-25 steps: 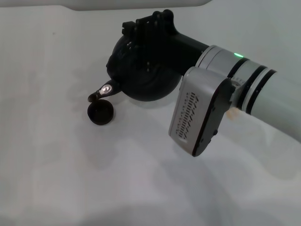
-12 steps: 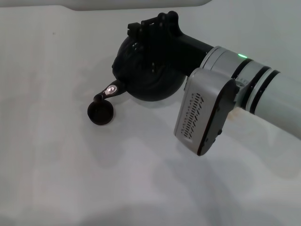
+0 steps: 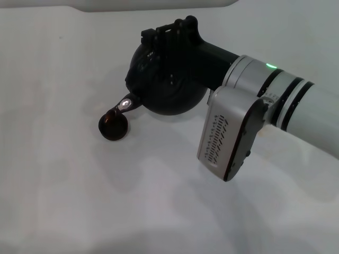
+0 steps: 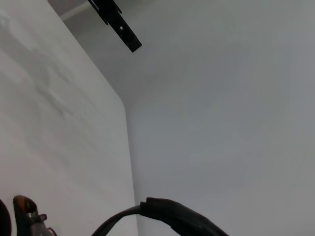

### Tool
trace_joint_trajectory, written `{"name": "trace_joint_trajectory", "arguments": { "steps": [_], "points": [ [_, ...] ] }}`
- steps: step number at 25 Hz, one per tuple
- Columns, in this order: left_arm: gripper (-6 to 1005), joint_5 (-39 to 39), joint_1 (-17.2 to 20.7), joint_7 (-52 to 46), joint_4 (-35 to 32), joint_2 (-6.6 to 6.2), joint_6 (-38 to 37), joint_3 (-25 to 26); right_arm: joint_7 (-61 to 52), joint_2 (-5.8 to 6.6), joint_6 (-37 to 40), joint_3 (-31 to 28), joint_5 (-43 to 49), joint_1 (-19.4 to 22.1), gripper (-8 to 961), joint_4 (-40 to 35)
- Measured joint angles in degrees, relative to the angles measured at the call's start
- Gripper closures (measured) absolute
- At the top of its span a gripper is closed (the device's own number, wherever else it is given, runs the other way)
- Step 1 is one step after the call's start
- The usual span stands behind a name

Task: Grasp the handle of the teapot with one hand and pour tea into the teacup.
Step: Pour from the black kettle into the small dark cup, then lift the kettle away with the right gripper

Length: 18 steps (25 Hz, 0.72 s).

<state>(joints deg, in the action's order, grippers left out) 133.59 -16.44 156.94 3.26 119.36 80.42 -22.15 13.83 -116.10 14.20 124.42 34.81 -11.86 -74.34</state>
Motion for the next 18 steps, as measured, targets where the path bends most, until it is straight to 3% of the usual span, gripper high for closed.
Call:
{"name": "trace_joint_trajectory", "arguments": {
  "steps": [18],
  "points": [
    [106, 0.0, 0.0, -0.1, 0.0, 0.0, -0.1, 0.0, 2.7, -0.08, 0.2, 0.3, 0.1, -0.2, 915, 0.6]
  ]
}}
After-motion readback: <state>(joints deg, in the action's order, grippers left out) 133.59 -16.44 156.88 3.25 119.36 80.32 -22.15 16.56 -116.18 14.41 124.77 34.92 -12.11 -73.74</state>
